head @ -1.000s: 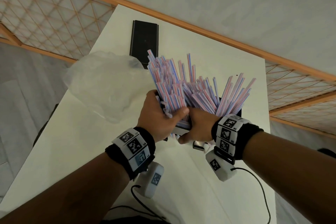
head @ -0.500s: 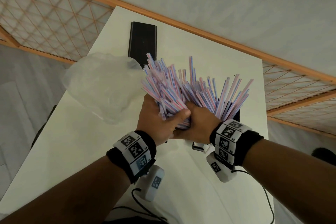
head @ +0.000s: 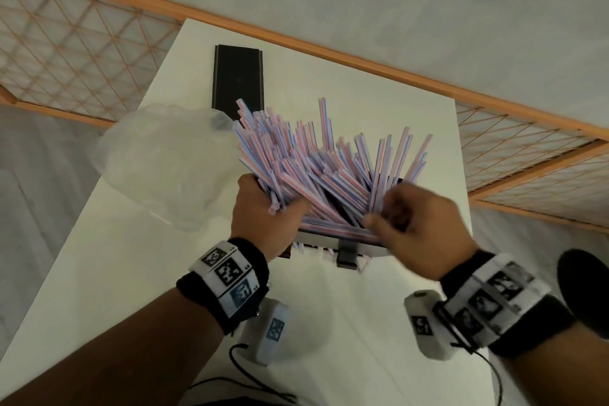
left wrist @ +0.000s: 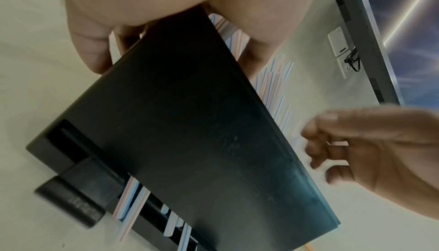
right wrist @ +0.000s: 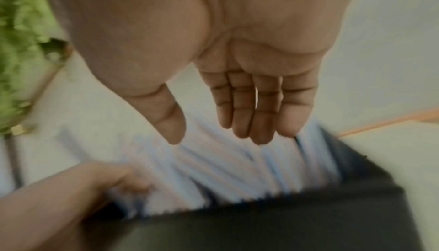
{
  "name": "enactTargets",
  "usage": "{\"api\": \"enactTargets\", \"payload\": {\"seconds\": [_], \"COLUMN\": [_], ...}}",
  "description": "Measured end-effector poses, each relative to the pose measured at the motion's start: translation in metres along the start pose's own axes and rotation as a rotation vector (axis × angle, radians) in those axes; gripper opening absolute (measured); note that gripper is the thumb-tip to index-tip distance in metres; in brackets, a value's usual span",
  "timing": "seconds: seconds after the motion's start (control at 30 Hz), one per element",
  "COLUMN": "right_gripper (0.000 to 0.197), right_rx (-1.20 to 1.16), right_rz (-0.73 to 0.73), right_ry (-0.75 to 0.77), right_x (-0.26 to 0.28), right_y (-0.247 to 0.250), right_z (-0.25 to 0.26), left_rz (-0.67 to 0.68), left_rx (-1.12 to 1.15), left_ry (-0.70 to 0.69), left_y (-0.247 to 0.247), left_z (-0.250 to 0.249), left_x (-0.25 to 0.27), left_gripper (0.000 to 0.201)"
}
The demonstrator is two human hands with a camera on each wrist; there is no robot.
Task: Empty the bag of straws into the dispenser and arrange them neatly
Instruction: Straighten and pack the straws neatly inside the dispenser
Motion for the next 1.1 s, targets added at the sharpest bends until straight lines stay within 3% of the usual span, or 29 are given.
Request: {"api": "enactTargets", "payload": {"seconds": [0.07,0.13,0.2,0.27,0.33,0.43,0.6,0.87,1.0,1.1], "right_gripper": [0.039,0.064,0.076,0.064,0.049,0.037,0.022,0.024,0.014,0.019], "right_rx": [0.043,0.127,0.109,0.102,0.185,0.351,0.277,0.109,0.093,0.103], "right_rz": [-0.072,0.045,0.209,0.339,0.369,0.317,0.184,0.171,0.171,0.158], "right_ry": [-0.244,-0.473,-0.584,-0.527,-0.398,-0.28,-0.208,-0.225,-0.156,-0.087], "right_x": [-0.011,-0.024,-0.035,-0.048,-0.061,-0.074,-0.076,-0.074,-0.076,-0.077], "right_y": [0.026,0.036,0.033,0.026,0.023,0.022,0.021,0.009,0.0,-0.001], "right_z": [-0.023,-0.049,-0.061,-0.059,-0.049,-0.036,-0.029,-0.017,-0.016,-0.009], "left_rz": [0.046,0.096,0.122,0.116,0.091,0.059,0.056,0.037,0.036,0.049], "left_rx": [0.054,0.037,0.054,0.1,0.086,0.036,0.009,-0.015,-0.006,-0.017], "left_ry": [0.023,-0.017,-0.048,-0.051,-0.046,-0.029,-0.039,-0.097,-0.124,-0.151], "left_y": [0.0,0.0,0.001,0.004,0.005,0.006,0.006,0.007,0.009,0.009], "left_z": [0.002,-0.001,-0.006,-0.011,-0.013,-0.013,-0.012,-0.011,-0.014,-0.013], "left_x": [-0.001,0.001,0.003,0.005,0.007,0.008,0.006,0.004,0.005,0.005], "left_gripper": [0.04,0.044,0.045,0.047,0.051,0.053,0.06,0.061,0.056,0.058]}}
Point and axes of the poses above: each hand's wrist, its own x-axis away from the middle knuckle, its own y-axis out of the back of the hand, z = x × y, the point moved 3 cm from there along -x, towards the middle knuckle, and after that the axes turned 14 degrees about -x, right-handed, at the moved point
